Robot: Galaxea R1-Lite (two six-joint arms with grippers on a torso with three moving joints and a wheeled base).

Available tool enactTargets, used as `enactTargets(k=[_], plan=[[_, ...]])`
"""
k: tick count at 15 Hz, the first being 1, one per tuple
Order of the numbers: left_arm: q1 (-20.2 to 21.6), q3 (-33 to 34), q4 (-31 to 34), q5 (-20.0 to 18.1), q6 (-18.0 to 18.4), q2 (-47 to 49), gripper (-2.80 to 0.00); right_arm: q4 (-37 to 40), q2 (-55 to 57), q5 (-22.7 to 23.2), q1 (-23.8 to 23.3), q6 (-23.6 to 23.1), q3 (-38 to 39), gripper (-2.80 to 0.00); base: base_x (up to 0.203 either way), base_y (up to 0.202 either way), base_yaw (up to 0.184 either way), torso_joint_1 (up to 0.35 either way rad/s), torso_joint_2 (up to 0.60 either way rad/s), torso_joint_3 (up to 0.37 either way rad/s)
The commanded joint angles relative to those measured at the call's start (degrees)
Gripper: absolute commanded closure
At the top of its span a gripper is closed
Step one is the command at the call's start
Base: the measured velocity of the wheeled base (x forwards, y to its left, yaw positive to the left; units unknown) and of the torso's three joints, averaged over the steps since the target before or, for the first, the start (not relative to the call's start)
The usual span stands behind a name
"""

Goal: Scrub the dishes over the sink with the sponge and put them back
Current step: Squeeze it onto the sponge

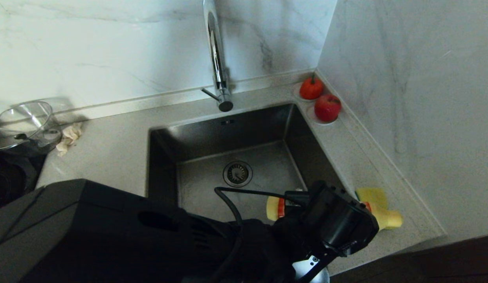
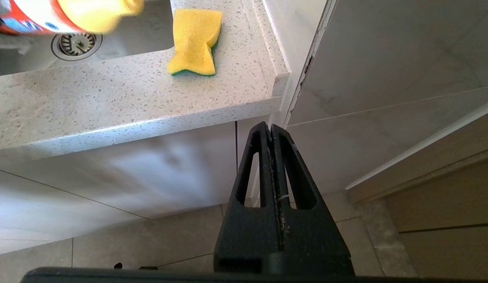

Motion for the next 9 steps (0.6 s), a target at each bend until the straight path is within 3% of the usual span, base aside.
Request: enactTargets(k=[1,9], plan=[[-0.38,-0.47,-0.19,1.11,0.74,1.35,0.00,-0.03,0.00,0.00,0.00,-0.03,0.03,0.00,0.000,0.000,0.000,0.000,0.00,0.000],[-2.06,-2.86,-0.37,6.71,1.92,4.40,0.00,-0.03,0.05,0.00,0.00,0.02,-0.02,0.00,0.000,0.000,0.000,0.000,0.00,0.000]])
